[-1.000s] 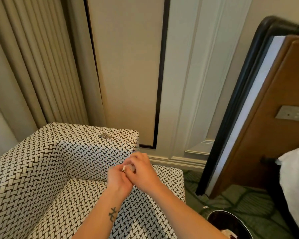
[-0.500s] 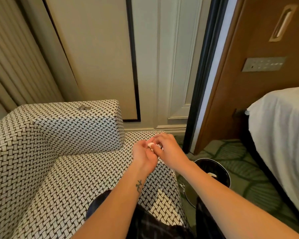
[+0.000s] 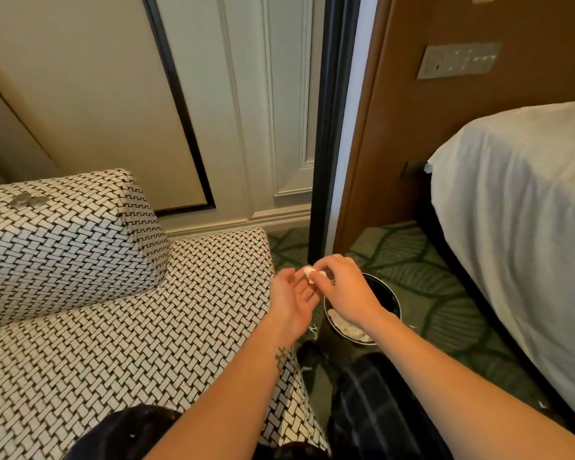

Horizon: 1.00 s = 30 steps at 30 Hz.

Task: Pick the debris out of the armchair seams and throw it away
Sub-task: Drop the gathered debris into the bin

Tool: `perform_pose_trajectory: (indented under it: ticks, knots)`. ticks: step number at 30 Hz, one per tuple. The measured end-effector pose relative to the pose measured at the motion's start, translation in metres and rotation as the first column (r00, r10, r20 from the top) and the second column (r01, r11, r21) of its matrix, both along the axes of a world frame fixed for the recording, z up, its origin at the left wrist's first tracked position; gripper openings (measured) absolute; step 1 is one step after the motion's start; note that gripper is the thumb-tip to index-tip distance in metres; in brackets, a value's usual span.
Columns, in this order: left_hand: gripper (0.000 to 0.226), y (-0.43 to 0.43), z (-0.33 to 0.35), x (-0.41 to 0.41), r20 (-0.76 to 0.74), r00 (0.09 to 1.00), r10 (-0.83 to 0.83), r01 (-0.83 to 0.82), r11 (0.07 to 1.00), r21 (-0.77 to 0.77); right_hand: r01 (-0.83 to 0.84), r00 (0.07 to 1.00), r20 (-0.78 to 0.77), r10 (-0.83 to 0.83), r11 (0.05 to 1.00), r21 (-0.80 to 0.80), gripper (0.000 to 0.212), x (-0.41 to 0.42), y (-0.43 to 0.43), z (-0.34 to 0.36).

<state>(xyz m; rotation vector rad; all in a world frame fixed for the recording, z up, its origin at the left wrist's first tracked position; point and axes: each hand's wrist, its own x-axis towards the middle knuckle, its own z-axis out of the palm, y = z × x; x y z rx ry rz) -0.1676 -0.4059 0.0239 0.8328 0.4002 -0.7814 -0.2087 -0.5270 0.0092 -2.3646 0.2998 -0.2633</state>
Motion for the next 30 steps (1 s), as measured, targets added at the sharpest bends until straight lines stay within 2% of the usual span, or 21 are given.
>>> perform_pose_trajectory:
  ticks: [5, 9, 13, 15, 18, 23, 25, 26, 30]
  knots:
    - [0.046, -0.050, -0.048, 0.012, -0.073, 0.995, -0.068, 0.073, 0.996, 0.060, 0.127, 0.987, -0.110, -0.119, 0.989, 0.069, 0.007, 0.002, -0.050, -0.050]
    - [0.046, -0.085, -0.077, 0.025, -0.103, 0.991, -0.088, 0.097, 0.991, 0.092, 0.197, 0.966, -0.181, -0.183, 0.978, 0.064, 0.008, 0.005, -0.080, -0.086]
    - [0.044, -0.110, -0.099, 0.027, -0.127, 0.986, -0.103, 0.121, 0.983, 0.141, 0.278, 0.935, -0.238, -0.263, 0.960, 0.028, 0.017, 0.006, -0.097, -0.113]
    - [0.033, -0.117, -0.101, 0.025, -0.126, 0.987, -0.102, 0.123, 0.976, 0.177, 0.315, 0.914, -0.261, -0.309, 0.949, -0.023, 0.028, 0.005, -0.101, -0.122]
    - [0.025, -0.116, -0.100, 0.023, -0.117, 0.985, -0.125, 0.146, 0.971, 0.191, 0.339, 0.906, -0.273, -0.323, 0.941, 0.013, 0.026, 0.007, -0.100, -0.126]
    - [0.025, -0.081, -0.071, 0.039, -0.089, 0.993, -0.074, 0.091, 0.974, 0.207, 0.273, 0.945, -0.214, -0.247, 0.957, 0.101, 0.024, 0.031, -0.071, -0.093]
    - [0.042, -0.046, -0.041, 0.054, 0.016, 0.999, -0.030, 0.027, 0.983, 0.179, 0.207, 0.974, -0.116, -0.194, 0.971, 0.116, 0.024, 0.055, -0.039, -0.058]
    - [0.047, -0.043, -0.039, 0.052, 0.023, 1.000, -0.017, 0.013, 0.985, 0.170, 0.194, 0.978, -0.106, -0.181, 0.973, 0.127, 0.024, 0.055, -0.035, -0.055]
    - [0.038, 0.025, 0.016, 0.066, 0.158, 0.987, 0.032, -0.051, 0.991, 0.120, 0.052, 0.999, 0.005, -0.054, 0.983, 0.177, 0.024, 0.087, 0.039, 0.010]
